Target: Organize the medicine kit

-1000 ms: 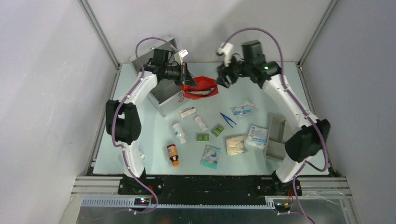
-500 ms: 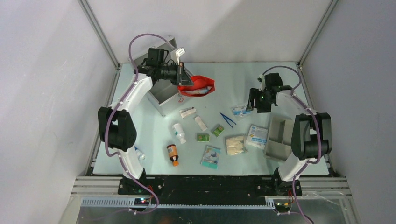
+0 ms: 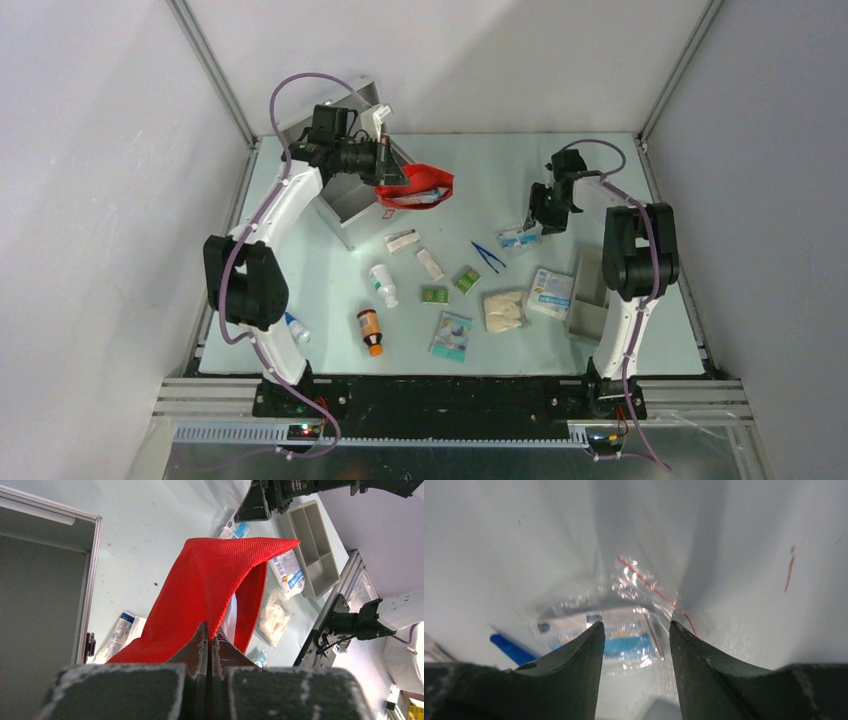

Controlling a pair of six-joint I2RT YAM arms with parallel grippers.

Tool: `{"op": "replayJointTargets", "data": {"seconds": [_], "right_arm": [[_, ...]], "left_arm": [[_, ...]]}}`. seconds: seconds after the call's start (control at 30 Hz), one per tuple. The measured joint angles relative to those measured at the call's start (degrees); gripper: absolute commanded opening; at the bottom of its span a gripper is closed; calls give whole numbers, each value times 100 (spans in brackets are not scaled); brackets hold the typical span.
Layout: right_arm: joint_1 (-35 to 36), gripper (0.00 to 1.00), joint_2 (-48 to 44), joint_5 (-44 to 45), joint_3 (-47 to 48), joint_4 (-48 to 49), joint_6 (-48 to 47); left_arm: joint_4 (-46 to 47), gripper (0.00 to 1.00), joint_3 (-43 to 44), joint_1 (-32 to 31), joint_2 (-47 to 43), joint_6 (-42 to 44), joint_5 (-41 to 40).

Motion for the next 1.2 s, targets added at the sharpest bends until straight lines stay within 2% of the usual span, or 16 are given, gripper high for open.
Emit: {"op": "replayJointTargets", "data": {"seconds": [0.13, 0.37, 0.4, 0.53, 0.63, 0.7, 0.8, 0.83, 0.9, 0.97, 1.1, 1.2], "right_arm": [[144, 36, 278, 313, 387, -17, -22], [498, 33, 361, 885, 490, -48, -186], [538, 30, 361, 931, 485, -48, -238], [623, 3, 332, 1078, 413, 15, -450], [654, 0, 328, 1086, 400, 79, -621], [662, 2, 328, 1091, 417, 70, -673], [564, 20, 328, 887, 490, -48, -669], [516, 23, 317, 713, 529, -118, -684], [385, 37, 247, 267, 616, -289, -815], [221, 45, 92, -304, 769, -538, -1233], [57, 52, -374, -1360, 951, -957, -2907], [245, 54, -719, -1845, 857, -1456, -5029]], "left_arm": [[-68, 0, 0, 0, -68, 17, -81], [-114, 0, 2, 26, -83, 55, -111], [-116, 0, 2, 28, -83, 55, -116], [-157, 0, 44, 33, -81, 55, -125], [-173, 0, 142, 33, -81, 52, -131], [-170, 0, 208, 35, -79, 52, -138], [-168, 0, 245, 37, -79, 55, -142], [-170, 0, 245, 37, -79, 55, -146], [-173, 0, 245, 37, -79, 57, -155], [-175, 0, 245, 37, -79, 57, -162], [-186, 0, 245, 37, -79, 57, -186], [-188, 0, 245, 37, -79, 57, -188]]}}
